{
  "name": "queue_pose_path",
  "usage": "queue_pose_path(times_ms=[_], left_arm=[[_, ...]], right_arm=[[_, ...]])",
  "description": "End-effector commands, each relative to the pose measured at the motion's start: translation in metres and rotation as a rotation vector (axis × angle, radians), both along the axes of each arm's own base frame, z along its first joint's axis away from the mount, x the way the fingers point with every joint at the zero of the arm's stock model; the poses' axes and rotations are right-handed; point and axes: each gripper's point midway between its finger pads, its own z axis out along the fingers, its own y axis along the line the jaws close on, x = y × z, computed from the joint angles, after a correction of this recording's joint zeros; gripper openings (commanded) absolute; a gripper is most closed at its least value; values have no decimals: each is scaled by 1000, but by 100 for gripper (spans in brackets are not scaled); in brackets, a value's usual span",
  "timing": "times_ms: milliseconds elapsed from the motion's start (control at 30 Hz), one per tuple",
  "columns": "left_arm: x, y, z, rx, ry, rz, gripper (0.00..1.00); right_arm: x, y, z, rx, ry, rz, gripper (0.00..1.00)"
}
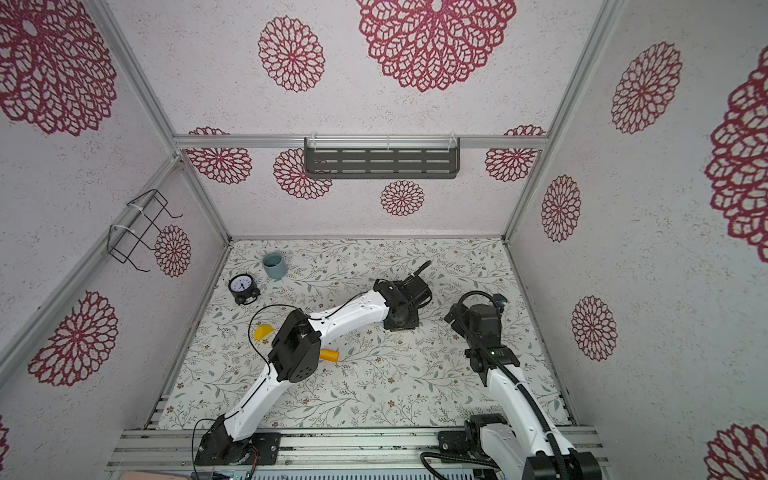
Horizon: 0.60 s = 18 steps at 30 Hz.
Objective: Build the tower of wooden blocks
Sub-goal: 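Lower the R block with the left gripper onto the X block stack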
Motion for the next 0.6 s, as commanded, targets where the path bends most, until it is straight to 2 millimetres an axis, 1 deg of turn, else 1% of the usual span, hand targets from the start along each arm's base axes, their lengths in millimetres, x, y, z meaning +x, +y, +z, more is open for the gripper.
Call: queue_pose_path(times_ms=[0,167,367,567], left_arm=[[0,-2,-10,8,13,10,31],[0,-2,-12,8,20,10,31],[-1,3,-15,29,23,9,31],[2,5,-14,30,20,12,31]], right_arm=[[3,-2,6,12,-34,-13,99],[3,-2,7,13,-36,-13,99],[3,-1,5,16,-32,-9,99],[4,0,4,16,-31,-6,99]])
